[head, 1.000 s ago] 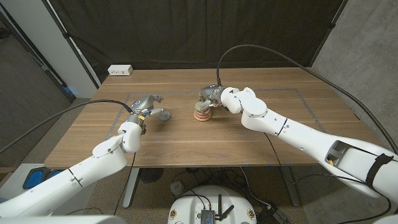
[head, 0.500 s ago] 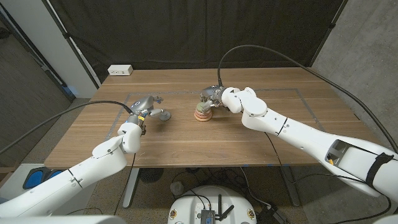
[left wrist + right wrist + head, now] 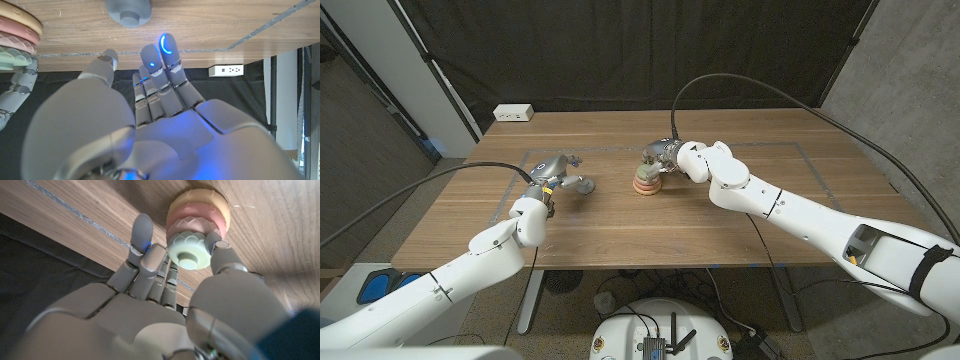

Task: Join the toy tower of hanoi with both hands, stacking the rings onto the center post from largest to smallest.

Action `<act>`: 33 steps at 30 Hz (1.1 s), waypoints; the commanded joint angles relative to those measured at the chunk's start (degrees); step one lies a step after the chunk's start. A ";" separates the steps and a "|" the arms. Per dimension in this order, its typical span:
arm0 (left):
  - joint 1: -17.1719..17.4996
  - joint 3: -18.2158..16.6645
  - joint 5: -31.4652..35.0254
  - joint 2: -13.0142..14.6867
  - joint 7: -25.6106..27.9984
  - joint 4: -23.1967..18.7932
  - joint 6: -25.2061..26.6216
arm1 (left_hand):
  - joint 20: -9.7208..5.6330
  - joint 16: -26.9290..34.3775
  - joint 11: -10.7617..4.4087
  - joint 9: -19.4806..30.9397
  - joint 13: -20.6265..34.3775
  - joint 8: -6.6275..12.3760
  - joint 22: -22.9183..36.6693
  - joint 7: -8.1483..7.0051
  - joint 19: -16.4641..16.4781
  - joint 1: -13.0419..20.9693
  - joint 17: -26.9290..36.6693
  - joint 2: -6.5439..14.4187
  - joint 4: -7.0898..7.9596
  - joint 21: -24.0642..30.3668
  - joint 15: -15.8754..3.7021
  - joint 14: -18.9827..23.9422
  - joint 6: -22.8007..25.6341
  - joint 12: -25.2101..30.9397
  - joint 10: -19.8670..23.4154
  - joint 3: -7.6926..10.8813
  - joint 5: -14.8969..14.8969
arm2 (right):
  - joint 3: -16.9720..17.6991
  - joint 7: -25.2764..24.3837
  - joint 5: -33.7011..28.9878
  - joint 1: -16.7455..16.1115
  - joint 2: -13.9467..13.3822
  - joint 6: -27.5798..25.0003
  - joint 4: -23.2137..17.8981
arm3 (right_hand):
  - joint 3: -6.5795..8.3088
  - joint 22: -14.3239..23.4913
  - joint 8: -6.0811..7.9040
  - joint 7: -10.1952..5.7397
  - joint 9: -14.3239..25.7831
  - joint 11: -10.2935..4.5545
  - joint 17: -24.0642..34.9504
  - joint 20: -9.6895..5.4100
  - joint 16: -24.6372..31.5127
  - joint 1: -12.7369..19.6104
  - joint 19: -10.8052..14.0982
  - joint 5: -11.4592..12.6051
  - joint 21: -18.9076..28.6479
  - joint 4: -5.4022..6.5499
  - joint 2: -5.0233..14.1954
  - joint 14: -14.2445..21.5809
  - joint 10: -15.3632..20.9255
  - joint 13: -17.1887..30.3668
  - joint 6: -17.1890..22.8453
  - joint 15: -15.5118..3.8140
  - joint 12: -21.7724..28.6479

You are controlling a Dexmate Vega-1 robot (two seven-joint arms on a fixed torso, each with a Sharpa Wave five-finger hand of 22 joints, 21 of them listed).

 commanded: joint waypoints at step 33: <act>0.97 -0.33 0.17 0.32 0.48 -1.37 0.66 | -7.22 0.35 0.01 0.23 0.24 0.21 0.21 0.05 0.24 0.37 0.32 -0.01 0.01 0.21 -3.03 0.25 0.85 -0.16 1.08 0.74 0.10 | -0.71 5.95 -5.05 0.34 -0.53 -0.88 -2.00 | 2.41 -2.34 -5.91 0.92 0.86 2.36 -3.90 -2.52 -9.96 -0.09 -6.42 -3.23 -2.23 3.18 -3.66 -9.09 -15.98 -8.51 -15.06 0.04 0.31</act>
